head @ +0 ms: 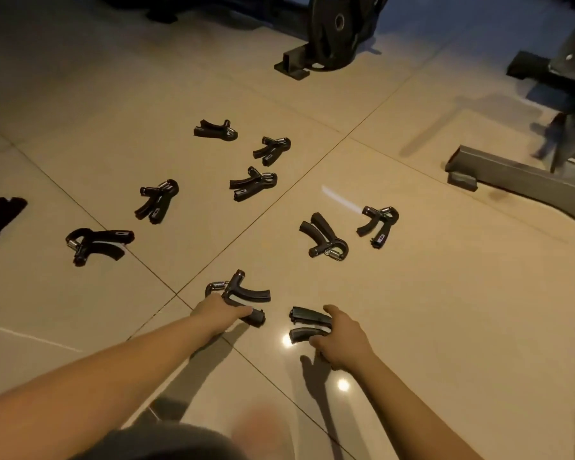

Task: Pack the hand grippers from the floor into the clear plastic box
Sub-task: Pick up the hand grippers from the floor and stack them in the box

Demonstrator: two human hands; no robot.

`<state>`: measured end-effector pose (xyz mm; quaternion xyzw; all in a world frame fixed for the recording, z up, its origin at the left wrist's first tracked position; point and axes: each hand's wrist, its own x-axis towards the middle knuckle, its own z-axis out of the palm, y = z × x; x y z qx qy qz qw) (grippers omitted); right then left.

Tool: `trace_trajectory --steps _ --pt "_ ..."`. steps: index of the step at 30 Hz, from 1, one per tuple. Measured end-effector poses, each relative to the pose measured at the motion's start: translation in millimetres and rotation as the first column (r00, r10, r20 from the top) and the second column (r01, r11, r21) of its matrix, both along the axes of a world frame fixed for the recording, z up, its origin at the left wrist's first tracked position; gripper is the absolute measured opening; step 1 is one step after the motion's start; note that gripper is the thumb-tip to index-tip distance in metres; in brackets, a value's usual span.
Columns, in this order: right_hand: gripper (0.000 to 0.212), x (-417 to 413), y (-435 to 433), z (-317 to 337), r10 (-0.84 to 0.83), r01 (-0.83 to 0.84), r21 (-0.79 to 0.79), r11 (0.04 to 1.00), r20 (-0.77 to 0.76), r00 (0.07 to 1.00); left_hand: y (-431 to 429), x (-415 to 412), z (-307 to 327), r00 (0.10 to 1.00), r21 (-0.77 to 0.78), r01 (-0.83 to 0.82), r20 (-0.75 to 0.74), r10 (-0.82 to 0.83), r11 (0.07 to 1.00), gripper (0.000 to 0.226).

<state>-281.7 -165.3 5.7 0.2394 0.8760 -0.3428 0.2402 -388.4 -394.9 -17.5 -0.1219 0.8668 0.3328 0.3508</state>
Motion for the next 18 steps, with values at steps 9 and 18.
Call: trace_trajectory --steps 9,18 --pt "0.043 -37.4 -15.0 -55.0 0.026 -0.034 0.172 0.985 0.050 0.998 47.4 -40.8 -52.3 0.972 -0.257 -0.080 -0.235 0.018 0.963 0.094" --pt "0.040 -46.8 -16.4 -57.9 0.202 -0.231 0.456 0.860 0.111 0.973 69.2 -52.7 -74.8 0.917 -0.333 0.027 -0.367 -0.156 0.943 0.067"
